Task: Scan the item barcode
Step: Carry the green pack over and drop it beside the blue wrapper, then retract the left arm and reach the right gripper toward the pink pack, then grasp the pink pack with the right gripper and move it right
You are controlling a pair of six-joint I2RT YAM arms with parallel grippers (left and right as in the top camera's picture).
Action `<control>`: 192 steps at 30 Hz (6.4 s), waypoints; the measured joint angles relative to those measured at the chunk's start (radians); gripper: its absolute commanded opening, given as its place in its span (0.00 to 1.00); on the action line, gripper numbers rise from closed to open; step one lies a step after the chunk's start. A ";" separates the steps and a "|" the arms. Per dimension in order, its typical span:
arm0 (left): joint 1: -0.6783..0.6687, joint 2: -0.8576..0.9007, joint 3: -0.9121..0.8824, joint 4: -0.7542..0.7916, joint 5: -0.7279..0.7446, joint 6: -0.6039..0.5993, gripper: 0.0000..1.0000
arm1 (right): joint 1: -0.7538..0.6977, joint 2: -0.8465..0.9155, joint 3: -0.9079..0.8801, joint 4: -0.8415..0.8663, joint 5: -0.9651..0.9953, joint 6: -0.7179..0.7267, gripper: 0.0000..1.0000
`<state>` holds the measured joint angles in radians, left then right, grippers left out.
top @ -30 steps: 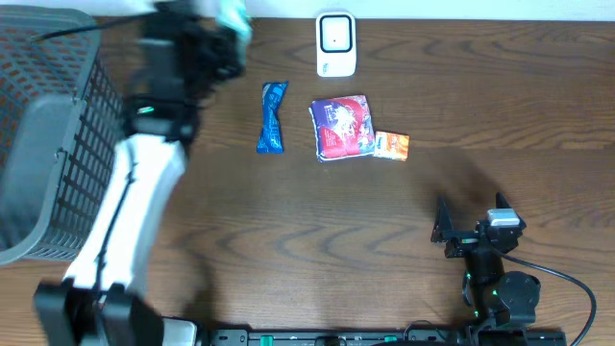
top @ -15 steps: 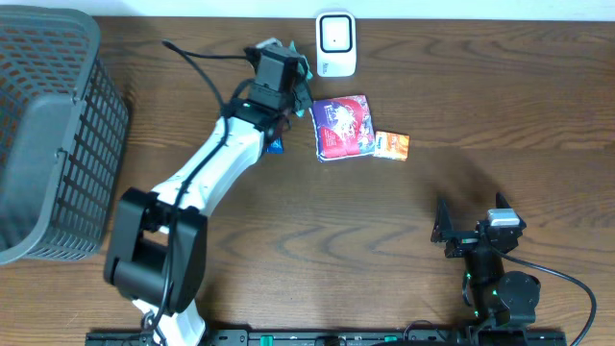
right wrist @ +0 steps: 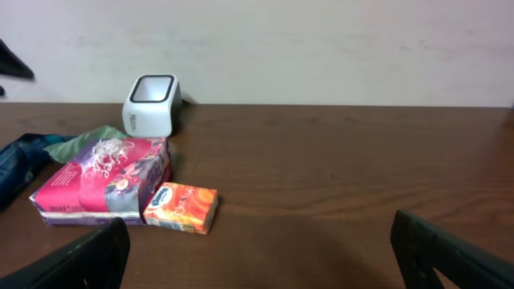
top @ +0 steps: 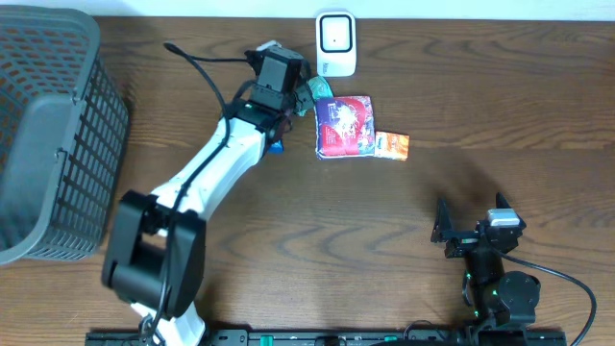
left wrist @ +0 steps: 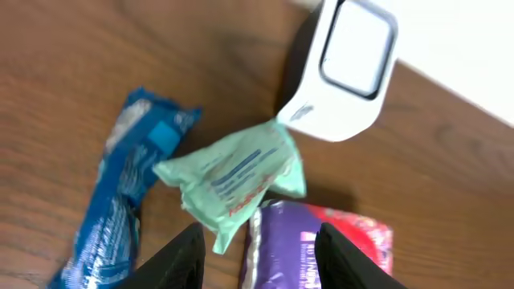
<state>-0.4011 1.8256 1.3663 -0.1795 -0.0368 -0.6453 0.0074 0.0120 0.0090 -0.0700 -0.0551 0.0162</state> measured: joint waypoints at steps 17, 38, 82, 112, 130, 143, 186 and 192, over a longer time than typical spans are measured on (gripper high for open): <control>0.270 -0.191 0.003 -0.480 -0.019 0.151 0.98 | 0.000 0.000 0.000 0.000 0.000 0.000 0.99; 0.410 -0.191 0.003 -0.675 -0.106 0.074 0.98 | 0.000 0.000 0.000 0.000 0.000 0.000 0.99; 0.457 -0.191 0.003 -0.684 -0.121 0.057 0.98 | -0.002 0.195 0.242 0.158 -0.088 0.069 0.99; 0.457 -0.191 0.002 -0.684 -0.124 0.057 0.98 | -0.003 1.672 1.452 -0.653 -0.550 -0.050 0.99; 0.457 -0.191 0.002 -0.684 -0.124 0.057 0.98 | 0.113 1.947 1.454 -0.378 -0.476 0.205 0.77; 0.457 -0.191 0.002 -0.684 -0.124 0.057 0.98 | 0.142 2.142 1.454 -0.342 -0.506 0.251 0.64; 0.457 -0.191 0.002 -0.684 -0.124 0.057 0.98 | 0.061 1.888 1.510 -0.420 0.969 0.066 0.01; 0.457 -0.191 0.002 -0.684 -0.124 0.057 0.98 | 0.021 2.009 1.510 -0.421 1.050 0.015 0.04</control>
<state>0.0563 1.6344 1.3685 -0.8639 -0.1608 -0.5880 0.0284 2.0212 1.5188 -0.4908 0.9947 0.0315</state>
